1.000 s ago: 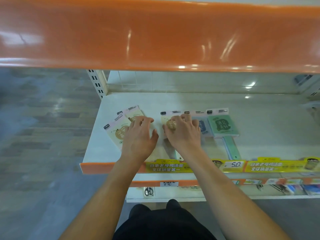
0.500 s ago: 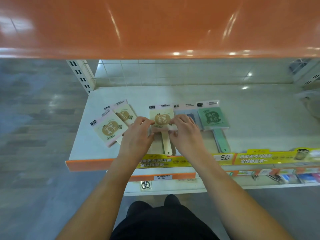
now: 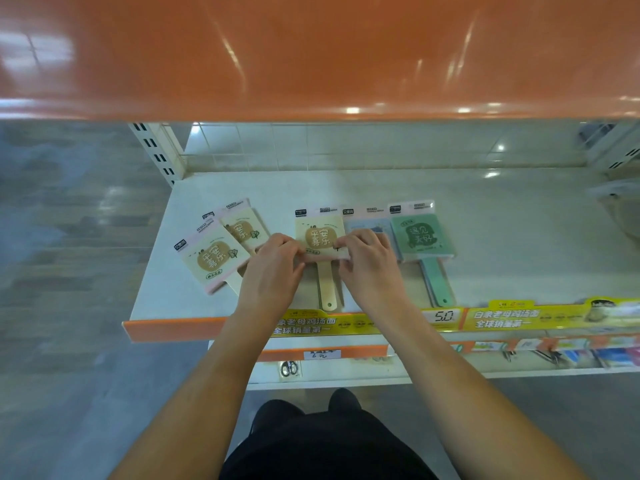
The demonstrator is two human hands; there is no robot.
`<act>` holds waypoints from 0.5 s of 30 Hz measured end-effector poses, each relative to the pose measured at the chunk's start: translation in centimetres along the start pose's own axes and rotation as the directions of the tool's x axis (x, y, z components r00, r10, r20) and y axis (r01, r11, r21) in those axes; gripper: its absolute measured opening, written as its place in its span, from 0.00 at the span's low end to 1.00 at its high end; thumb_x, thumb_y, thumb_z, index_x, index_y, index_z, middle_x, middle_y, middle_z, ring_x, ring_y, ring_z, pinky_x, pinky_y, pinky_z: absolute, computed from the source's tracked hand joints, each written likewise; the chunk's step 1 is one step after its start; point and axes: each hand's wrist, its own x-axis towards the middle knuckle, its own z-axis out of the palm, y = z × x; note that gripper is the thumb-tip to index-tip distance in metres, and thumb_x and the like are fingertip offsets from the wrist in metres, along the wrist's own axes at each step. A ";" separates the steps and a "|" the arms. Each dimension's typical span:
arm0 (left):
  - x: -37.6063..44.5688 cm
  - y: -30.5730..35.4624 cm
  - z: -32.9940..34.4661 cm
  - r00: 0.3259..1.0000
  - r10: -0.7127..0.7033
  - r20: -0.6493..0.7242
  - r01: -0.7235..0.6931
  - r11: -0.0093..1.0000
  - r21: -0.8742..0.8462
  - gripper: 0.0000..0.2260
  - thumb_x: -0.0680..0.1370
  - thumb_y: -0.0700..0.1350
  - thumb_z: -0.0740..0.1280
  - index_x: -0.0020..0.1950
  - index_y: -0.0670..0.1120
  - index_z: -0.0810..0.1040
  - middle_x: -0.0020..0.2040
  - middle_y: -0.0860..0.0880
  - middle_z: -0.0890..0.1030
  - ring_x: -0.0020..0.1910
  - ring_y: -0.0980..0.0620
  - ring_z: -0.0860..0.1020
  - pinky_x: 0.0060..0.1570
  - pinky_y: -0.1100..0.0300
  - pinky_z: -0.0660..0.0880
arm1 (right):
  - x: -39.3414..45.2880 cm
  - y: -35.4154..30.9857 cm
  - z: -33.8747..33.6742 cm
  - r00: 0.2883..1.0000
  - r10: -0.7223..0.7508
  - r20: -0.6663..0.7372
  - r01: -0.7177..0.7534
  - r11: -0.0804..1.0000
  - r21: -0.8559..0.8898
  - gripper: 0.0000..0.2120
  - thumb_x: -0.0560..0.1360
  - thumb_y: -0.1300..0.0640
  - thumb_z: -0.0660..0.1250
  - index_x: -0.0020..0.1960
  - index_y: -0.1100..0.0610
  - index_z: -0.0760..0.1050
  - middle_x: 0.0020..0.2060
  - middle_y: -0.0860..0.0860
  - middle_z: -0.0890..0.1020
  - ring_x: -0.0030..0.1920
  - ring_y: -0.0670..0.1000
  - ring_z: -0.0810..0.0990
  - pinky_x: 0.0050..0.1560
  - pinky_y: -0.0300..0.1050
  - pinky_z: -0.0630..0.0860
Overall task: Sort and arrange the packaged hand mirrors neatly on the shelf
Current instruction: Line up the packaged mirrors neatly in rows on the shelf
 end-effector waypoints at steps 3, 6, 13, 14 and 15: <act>0.0 -0.1 0.1 1.000 -0.003 -0.002 0.003 1.000 0.023 0.08 0.76 0.42 0.68 0.54 0.43 0.80 0.55 0.48 0.76 0.51 0.47 0.76 0.45 0.56 0.71 | 0.0 -0.1 -0.1 1.000 0.007 0.003 -0.007 1.000 0.002 0.15 0.75 0.62 0.66 0.61 0.53 0.78 0.58 0.50 0.75 0.62 0.54 0.67 0.61 0.49 0.71; 0.0 -0.1 0.0 0.999 0.026 -0.023 -0.025 1.000 0.016 0.12 0.75 0.41 0.69 0.58 0.44 0.79 0.57 0.47 0.76 0.54 0.46 0.75 0.49 0.53 0.73 | 0.1 -0.4 -0.5 1.000 0.024 0.004 -0.024 0.999 -0.028 0.17 0.74 0.61 0.65 0.62 0.52 0.77 0.61 0.50 0.72 0.63 0.55 0.66 0.63 0.48 0.67; -0.6 -1.1 -0.9 0.987 0.045 -0.155 -0.041 0.999 0.030 0.11 0.75 0.43 0.69 0.57 0.44 0.79 0.55 0.46 0.78 0.51 0.44 0.78 0.48 0.46 0.75 | 0.7 -2.9 -1.0 1.000 -0.001 0.028 0.000 1.000 0.022 0.16 0.76 0.56 0.65 0.63 0.50 0.74 0.64 0.48 0.70 0.66 0.53 0.65 0.66 0.51 0.66; -0.8 -1.3 -1.1 0.984 0.038 -0.174 -0.032 0.999 0.034 0.11 0.75 0.44 0.69 0.57 0.44 0.78 0.55 0.46 0.79 0.51 0.44 0.78 0.48 0.47 0.76 | 0.8 -3.3 -0.9 0.999 -0.008 0.032 0.007 1.000 0.030 0.15 0.76 0.55 0.65 0.62 0.50 0.74 0.64 0.48 0.70 0.66 0.53 0.65 0.65 0.51 0.67; -1.1 -1.4 -1.3 0.982 0.029 -0.187 -0.022 0.999 0.035 0.11 0.75 0.44 0.68 0.57 0.44 0.78 0.55 0.46 0.79 0.51 0.44 0.78 0.48 0.47 0.76 | 0.8 -3.7 -0.8 0.999 -0.016 0.033 0.015 0.999 0.038 0.15 0.76 0.55 0.64 0.62 0.50 0.74 0.65 0.48 0.70 0.66 0.53 0.65 0.65 0.51 0.67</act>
